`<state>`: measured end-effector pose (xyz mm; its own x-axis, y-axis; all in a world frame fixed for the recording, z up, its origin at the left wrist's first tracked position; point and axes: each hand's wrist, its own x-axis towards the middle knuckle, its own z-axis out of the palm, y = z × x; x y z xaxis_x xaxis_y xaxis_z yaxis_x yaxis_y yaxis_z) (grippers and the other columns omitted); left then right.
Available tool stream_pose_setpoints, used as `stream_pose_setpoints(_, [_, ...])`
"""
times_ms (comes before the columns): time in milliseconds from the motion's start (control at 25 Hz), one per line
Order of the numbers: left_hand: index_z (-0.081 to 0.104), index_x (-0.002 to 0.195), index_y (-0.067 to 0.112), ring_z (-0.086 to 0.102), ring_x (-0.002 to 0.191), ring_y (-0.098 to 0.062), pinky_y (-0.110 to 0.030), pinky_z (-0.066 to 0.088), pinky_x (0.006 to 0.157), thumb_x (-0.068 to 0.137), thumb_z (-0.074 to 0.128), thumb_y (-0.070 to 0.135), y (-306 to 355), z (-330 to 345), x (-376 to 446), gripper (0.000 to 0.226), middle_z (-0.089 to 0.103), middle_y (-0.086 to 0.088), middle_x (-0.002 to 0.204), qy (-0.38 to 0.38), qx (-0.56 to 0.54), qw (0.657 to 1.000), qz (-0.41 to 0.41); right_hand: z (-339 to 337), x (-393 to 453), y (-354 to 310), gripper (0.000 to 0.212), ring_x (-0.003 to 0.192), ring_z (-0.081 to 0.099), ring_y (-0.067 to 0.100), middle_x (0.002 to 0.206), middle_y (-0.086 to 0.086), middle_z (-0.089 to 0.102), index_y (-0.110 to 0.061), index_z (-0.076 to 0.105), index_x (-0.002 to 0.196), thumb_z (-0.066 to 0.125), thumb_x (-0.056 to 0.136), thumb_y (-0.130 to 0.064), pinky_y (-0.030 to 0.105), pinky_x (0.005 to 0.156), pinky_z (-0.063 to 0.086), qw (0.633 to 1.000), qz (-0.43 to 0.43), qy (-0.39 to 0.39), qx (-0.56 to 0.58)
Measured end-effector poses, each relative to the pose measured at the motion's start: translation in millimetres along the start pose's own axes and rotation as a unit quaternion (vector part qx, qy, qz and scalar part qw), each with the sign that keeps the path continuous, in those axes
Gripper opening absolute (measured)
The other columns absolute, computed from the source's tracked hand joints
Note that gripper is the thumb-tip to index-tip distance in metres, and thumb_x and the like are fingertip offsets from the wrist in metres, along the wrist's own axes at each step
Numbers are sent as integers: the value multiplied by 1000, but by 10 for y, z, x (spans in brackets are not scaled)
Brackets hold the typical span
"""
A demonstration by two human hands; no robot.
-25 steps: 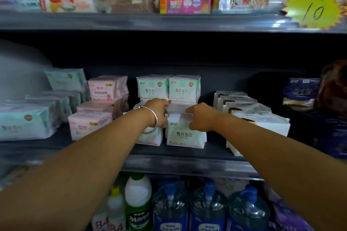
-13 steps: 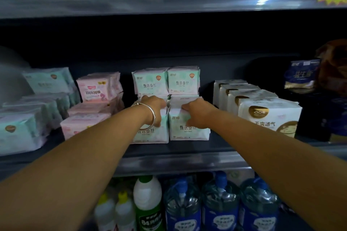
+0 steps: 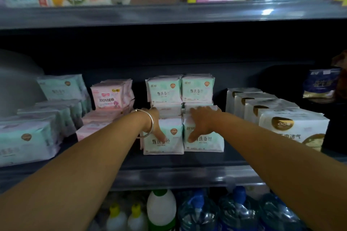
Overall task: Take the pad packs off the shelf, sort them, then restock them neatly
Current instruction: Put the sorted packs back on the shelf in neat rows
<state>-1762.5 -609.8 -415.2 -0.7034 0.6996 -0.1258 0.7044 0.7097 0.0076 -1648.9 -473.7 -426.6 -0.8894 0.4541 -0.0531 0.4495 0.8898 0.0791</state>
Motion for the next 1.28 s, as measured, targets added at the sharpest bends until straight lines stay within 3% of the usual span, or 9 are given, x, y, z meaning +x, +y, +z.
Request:
stream_pose_setpoints(240, [46, 128, 11, 55, 111, -24, -39, 46, 99, 60, 84, 44, 36, -44, 111, 85, 55, -2, 124, -37, -48, 998, 21, -28, 44, 26, 84, 126, 44, 27, 139, 9, 45, -11, 38, 139, 77, 72, -42, 37, 100, 41, 999, -16, -24, 28])
stream_pose_setpoints(440, [48, 129, 12, 56, 110, -23, -38, 46, 100, 61, 82, 49, 10, -69, 107, 84, 57, -3, 124, -65, -21, 997, 33, -52, 115, 173, 104, 132, 38, 27, 147, 1, 38, -23, 30, 143, 79, 59, -59, 48, 109, 32, 999, 14, -43, 27])
stream_pose_setpoints(560, [43, 132, 10, 53, 113, -23, -36, 44, 100, 68, 77, 50, 17, -100, 70, 82, 52, -3, 128, -58, 22, 997, 37, -60, 165, 229, 111, 130, 41, 24, 147, 0, 38, -22, 26, 145, 82, 56, -57, 43, 106, 39, 996, 27, -58, 60])
stream_pose_setpoints(680, [45, 130, 11, 53, 106, -22, -35, 46, 97, 68, 77, 50, 15, -133, 89, 79, 52, -2, 119, -65, 25, 997, 40, -73, 192, 212, 116, 136, 35, 23, 152, -1, 31, -22, 20, 149, 82, 57, -56, 41, 108, 38, 996, 15, -59, 66])
stream_pose_setpoints(960, [51, 123, 9, 55, 100, -22, -36, 47, 97, 67, 77, 50, -24, -144, 46, 74, 55, -1, 110, -73, 33, 996, 48, -131, 163, 135, 112, 138, 33, 25, 152, 1, 31, -24, 21, 149, 79, 60, -59, 44, 112, 32, 997, 19, -74, 21])
stream_pose_setpoints(1120, [51, 123, 8, 57, 97, -22, -34, 50, 91, 70, 78, 42, -102, -168, -30, 70, 55, -2, 105, -63, 53, 996, 30, -241, 104, -154, 108, 142, 26, 25, 156, 1, 24, -22, 16, 151, 73, 68, -60, 42, 115, 24, 996, -26, -81, 16])
stream_pose_setpoints(1280, [47, 126, 8, 58, 104, -25, -37, 50, 94, 69, 81, 35, -83, -104, -47, 73, 56, -6, 117, -20, 29, 999, 37, -178, 92, -331, 104, 142, 24, 26, 157, 2, 20, -22, 11, 152, 66, 74, -63, 43, 115, 24, 997, -29, -72, 5])
